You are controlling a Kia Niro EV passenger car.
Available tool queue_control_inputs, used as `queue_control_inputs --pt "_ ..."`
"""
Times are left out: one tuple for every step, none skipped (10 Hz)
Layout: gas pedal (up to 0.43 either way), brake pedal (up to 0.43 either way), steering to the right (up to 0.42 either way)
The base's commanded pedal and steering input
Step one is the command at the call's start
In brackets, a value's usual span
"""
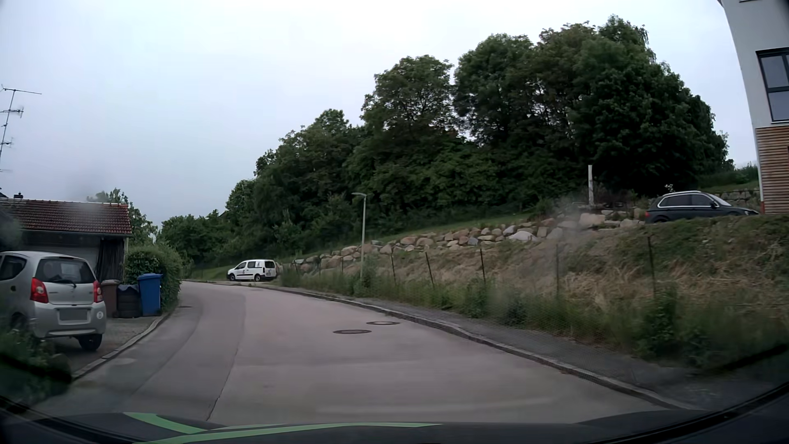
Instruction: Follow the waypoints while adhering to traffic rules and regulations
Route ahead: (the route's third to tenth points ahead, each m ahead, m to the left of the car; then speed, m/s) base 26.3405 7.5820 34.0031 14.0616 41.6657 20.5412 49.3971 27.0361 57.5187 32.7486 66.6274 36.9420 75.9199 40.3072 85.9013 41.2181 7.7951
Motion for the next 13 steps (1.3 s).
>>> queue_control_inputs --pt "0.169 0.0 -0.096" --pt "0.169 0.0 -0.096" --pt "0.169 0.0 -0.096" --pt "0.169 0.0 -0.096" --pt "0.169 0.0 -0.096" --pt "0.169 0.0 -0.096" --pt "0.169 0.0 -0.097" --pt "0.169 0.0 -0.101" --pt "0.169 0.0 -0.104" --pt "0.169 0.0 -0.106" --pt "0.169 0.0 -0.108" --pt "0.169 0.0 -0.109" --pt "0.169 0.0 -0.109"
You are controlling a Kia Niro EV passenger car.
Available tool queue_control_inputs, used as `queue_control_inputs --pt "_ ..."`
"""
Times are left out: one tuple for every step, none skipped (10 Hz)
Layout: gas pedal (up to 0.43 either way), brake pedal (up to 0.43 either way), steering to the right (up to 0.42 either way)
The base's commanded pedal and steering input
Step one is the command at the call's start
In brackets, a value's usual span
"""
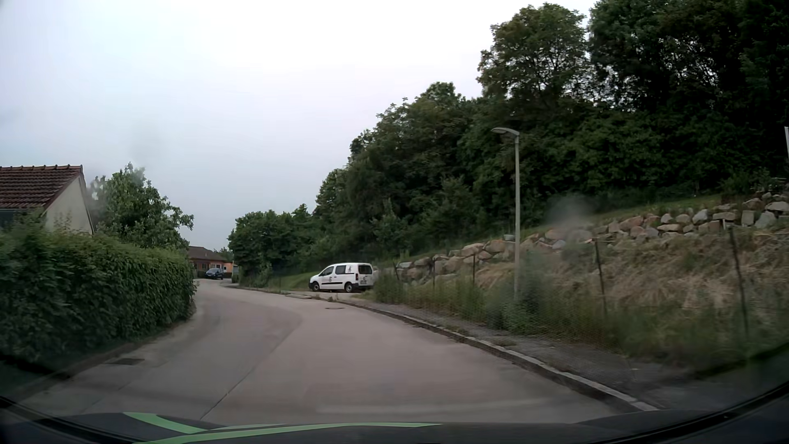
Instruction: Follow the waypoints while adhering to traffic rules and regulations
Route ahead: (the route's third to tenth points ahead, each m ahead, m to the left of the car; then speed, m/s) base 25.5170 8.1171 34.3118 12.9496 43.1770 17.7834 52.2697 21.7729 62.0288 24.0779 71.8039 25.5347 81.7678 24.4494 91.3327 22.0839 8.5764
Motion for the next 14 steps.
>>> queue_control_inputs --pt "0.169 0.0 -0.108" --pt "0.169 0.0 -0.107" --pt "0.169 0.0 -0.107" --pt "0.169 0.0 -0.106" --pt "0.169 0.0 -0.104" --pt "0.169 0.0 -0.102" --pt "0.157 0.0 -0.1" --pt "0.157 0.0 -0.098" --pt "0.15 0.0 -0.096" --pt "0.138 0.0 -0.094" --pt "0.13 0.0 -0.093" --pt "0.118 0.0 -0.092" --pt "0.118 0.0 -0.09" --pt "0.11 0.0 -0.09"
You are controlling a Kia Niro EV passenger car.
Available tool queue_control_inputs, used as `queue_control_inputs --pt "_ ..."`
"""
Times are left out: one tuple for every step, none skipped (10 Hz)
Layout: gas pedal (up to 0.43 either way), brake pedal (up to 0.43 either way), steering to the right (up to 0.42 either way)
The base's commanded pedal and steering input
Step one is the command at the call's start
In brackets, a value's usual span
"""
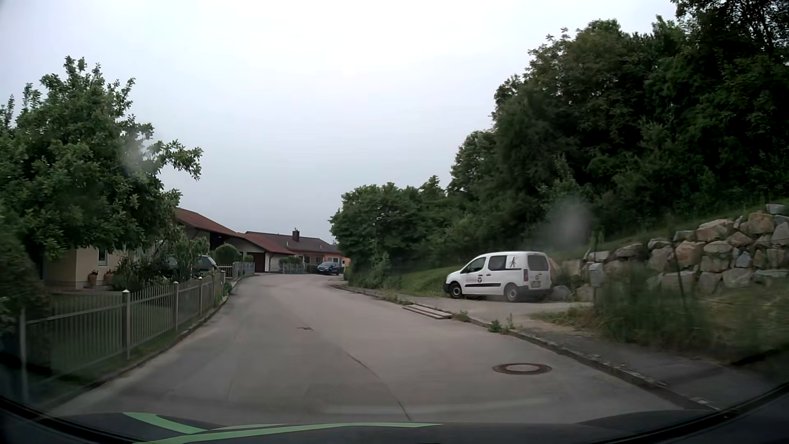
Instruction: Follow the waypoints while adhering to traffic rules and regulations
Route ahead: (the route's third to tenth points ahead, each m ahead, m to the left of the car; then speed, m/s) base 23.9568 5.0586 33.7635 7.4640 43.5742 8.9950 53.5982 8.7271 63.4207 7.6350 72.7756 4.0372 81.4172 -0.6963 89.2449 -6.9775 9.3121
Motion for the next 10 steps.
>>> queue_control_inputs --pt "0.11 0.0 -0.088" --pt "0.098 0.0 -0.085" --pt "0.098 0.0 -0.082" --pt "0.087 0.0 -0.079" --pt "0.087 0.0 -0.076" --pt "0.087 0.0 -0.074" --pt "0.067 0.0 -0.072" --pt "0.059 0.0 -0.064" --pt "0.047 0.0 -0.056" --pt "0.047 0.0 -0.05"
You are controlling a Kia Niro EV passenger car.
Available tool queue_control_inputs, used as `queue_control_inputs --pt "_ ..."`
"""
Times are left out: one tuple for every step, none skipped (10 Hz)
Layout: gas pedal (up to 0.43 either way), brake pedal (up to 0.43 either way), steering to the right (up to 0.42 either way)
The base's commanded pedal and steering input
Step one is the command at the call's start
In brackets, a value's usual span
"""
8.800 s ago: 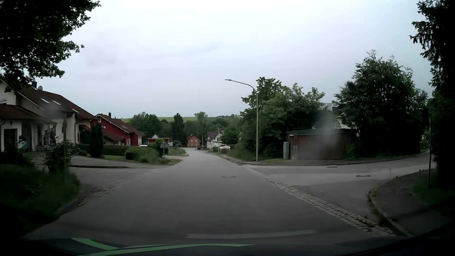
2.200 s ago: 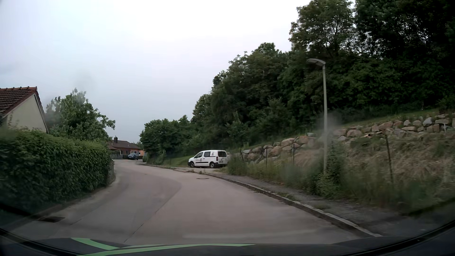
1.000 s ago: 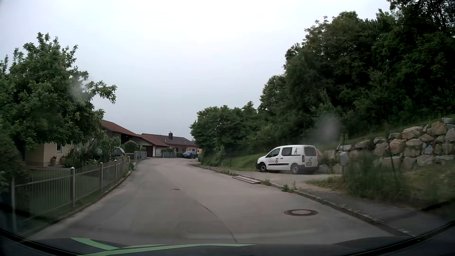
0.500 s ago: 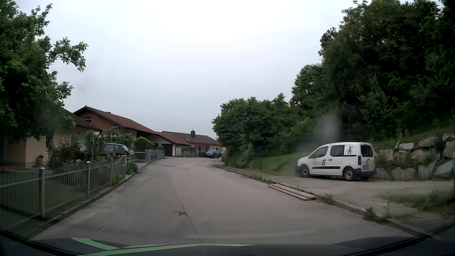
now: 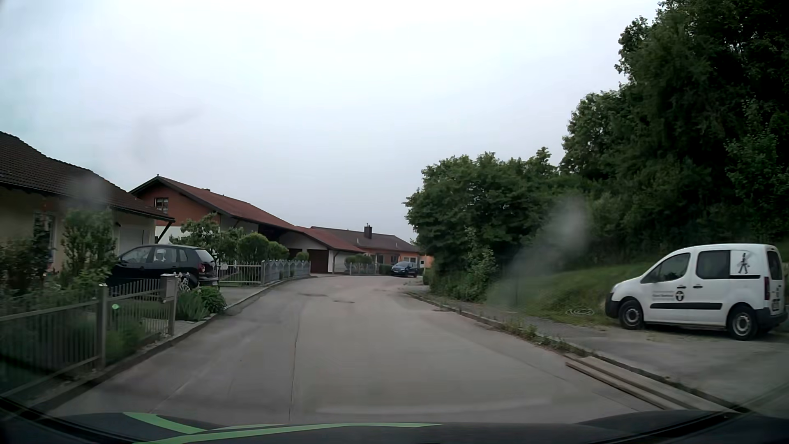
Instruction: Follow the waypoints while adhering to traffic rules and regulations
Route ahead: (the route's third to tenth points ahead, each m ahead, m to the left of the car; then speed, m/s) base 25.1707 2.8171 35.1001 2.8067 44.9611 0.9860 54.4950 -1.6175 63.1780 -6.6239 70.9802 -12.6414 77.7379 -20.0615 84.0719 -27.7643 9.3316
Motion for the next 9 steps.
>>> queue_control_inputs --pt "0.039 0.0 -0.044" --pt "0.028 0.0 -0.039" --pt "0.028 0.0 -0.037" --pt "0.028 0.0 -0.033" --pt "0.028 0.0 -0.029" --pt "0.028 0.0 -0.027" --pt "0.028 0.0 -0.026" --pt "0.028 0.0 -0.022" --pt "0.008 0.0 -0.018"
